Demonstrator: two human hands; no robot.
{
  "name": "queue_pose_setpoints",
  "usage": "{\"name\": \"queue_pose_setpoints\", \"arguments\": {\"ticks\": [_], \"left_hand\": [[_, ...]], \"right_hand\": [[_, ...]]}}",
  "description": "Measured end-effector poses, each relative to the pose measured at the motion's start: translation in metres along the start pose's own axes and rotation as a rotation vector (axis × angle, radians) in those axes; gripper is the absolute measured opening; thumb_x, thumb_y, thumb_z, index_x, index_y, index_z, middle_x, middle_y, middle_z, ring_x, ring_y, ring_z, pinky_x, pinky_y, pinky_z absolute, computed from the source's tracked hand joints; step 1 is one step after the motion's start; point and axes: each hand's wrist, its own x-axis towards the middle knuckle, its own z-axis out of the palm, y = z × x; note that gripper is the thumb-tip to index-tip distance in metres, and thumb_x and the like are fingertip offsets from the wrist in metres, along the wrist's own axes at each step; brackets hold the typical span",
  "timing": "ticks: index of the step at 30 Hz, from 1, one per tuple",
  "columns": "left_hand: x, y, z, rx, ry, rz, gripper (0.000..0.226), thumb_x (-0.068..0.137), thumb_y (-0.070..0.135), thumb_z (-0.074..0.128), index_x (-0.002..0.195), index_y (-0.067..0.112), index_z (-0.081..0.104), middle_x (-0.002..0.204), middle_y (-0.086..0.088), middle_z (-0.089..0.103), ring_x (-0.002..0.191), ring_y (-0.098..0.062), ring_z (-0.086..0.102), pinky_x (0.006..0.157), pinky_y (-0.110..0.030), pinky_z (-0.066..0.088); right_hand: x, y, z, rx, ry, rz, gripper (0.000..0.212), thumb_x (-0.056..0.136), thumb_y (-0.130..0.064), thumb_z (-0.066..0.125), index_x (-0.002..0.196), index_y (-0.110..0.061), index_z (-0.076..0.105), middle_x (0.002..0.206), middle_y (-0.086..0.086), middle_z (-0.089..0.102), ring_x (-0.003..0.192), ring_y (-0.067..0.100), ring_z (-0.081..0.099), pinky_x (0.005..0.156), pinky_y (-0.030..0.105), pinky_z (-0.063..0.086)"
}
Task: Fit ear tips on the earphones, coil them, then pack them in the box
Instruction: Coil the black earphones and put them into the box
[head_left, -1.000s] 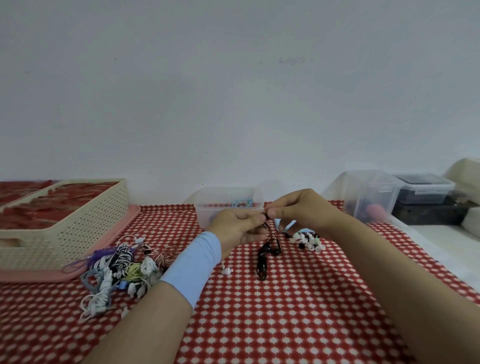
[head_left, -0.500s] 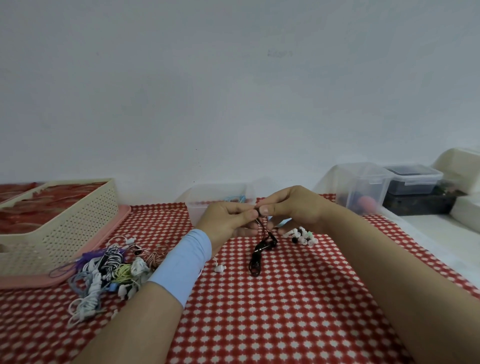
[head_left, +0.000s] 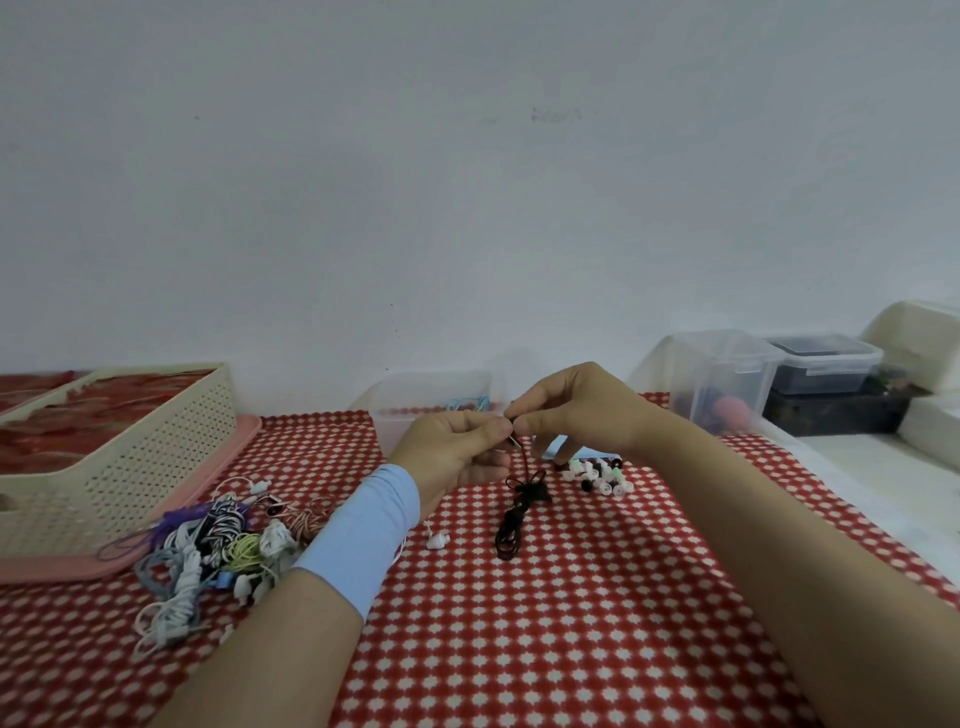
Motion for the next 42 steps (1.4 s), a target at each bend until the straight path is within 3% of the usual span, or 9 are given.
{"name": "queue_pose_setpoints", "arguments": {"ticks": [6,11,19,23,25,29,33,37,42], "left_hand": [[-0.001,0.000,-0.002,0.090,0.032,0.072,0.021,0.084,0.010,0.074,0.104,0.006,0.072,0.092,-0.016,0.075,0.081,-0.021,0.072,0.069,-0.027,0.059],[-0.003,0.005,-0.007,0.114,0.017,0.103,0.023,0.082,0.007,0.075,0.105,0.007,0.074,0.096,-0.015,0.075,0.092,-0.028,0.072,0.071,-0.028,0.059],[-0.008,0.015,-0.007,0.238,-0.089,0.129,0.013,0.080,-0.002,0.074,0.089,0.007,0.076,0.073,-0.011,0.074,0.069,-0.019,0.071,0.063,-0.024,0.058],[-0.007,0.014,-0.006,0.246,-0.077,0.148,0.013,0.080,-0.001,0.074,0.091,0.007,0.076,0.076,-0.014,0.074,0.070,-0.020,0.072,0.063,-0.024,0.058],[-0.005,0.013,-0.005,0.252,-0.072,0.142,0.014,0.082,0.002,0.074,0.095,0.008,0.075,0.076,-0.011,0.074,0.071,-0.019,0.071,0.065,-0.025,0.059],[-0.003,0.014,-0.008,0.252,-0.120,0.054,0.018,0.086,0.008,0.071,0.104,0.005,0.070,0.080,-0.010,0.070,0.075,-0.018,0.068,0.069,-0.031,0.060],[0.000,0.012,-0.013,0.329,-0.085,0.022,0.017,0.089,0.009,0.069,0.105,0.006,0.065,0.081,-0.010,0.065,0.071,-0.017,0.064,0.071,-0.039,0.062],[0.003,0.009,-0.015,0.493,-0.052,0.061,0.018,0.093,0.013,0.064,0.109,0.020,0.067,0.086,-0.006,0.065,0.071,-0.017,0.063,0.069,-0.041,0.062],[0.003,0.008,-0.017,0.606,-0.012,0.061,0.010,0.090,0.021,0.068,0.100,0.019,0.069,0.093,-0.009,0.070,0.069,-0.016,0.064,0.067,-0.036,0.062]], "right_hand": [[0.000,-0.002,0.001,0.013,0.002,0.009,0.009,0.091,-0.015,0.076,0.097,-0.019,0.081,0.092,0.005,0.079,0.076,0.019,0.074,0.069,0.037,0.063],[-0.005,-0.003,-0.007,0.162,-0.097,0.128,0.023,0.093,-0.022,0.072,0.116,-0.019,0.076,0.100,0.010,0.077,0.081,0.018,0.072,0.070,0.031,0.059],[-0.003,0.001,-0.003,0.259,-0.206,0.237,0.020,0.087,-0.010,0.074,0.104,-0.019,0.078,0.084,0.002,0.074,0.075,0.013,0.070,0.059,0.024,0.055],[-0.001,0.002,-0.004,0.237,-0.181,0.229,0.025,0.074,-0.018,0.081,0.099,-0.022,0.081,0.088,0.003,0.076,0.072,0.014,0.070,0.053,0.021,0.048],[-0.001,0.002,-0.005,0.215,-0.160,0.210,0.021,0.080,-0.018,0.080,0.100,-0.022,0.081,0.091,0.003,0.076,0.072,0.014,0.069,0.052,0.019,0.045],[-0.004,0.000,-0.014,-0.099,-0.039,0.149,0.017,0.086,-0.033,0.079,0.101,-0.026,0.080,0.092,-0.012,0.078,0.074,0.008,0.071,0.056,0.019,0.045],[-0.001,0.008,-0.029,-0.397,0.029,0.118,0.009,0.086,-0.024,0.080,0.077,-0.026,0.079,0.070,-0.019,0.073,0.058,0.004,0.064,0.063,0.020,0.049],[-0.001,0.016,-0.034,-0.635,-0.137,0.310,0.008,0.072,-0.034,0.089,0.072,-0.034,0.081,0.082,-0.017,0.076,0.085,0.009,0.071,0.079,0.029,0.058],[0.003,0.022,-0.023,-0.756,-0.188,0.376,0.015,0.069,-0.033,0.090,0.082,-0.032,0.083,0.094,-0.018,0.074,0.097,0.009,0.066,0.101,0.039,0.052]]}}
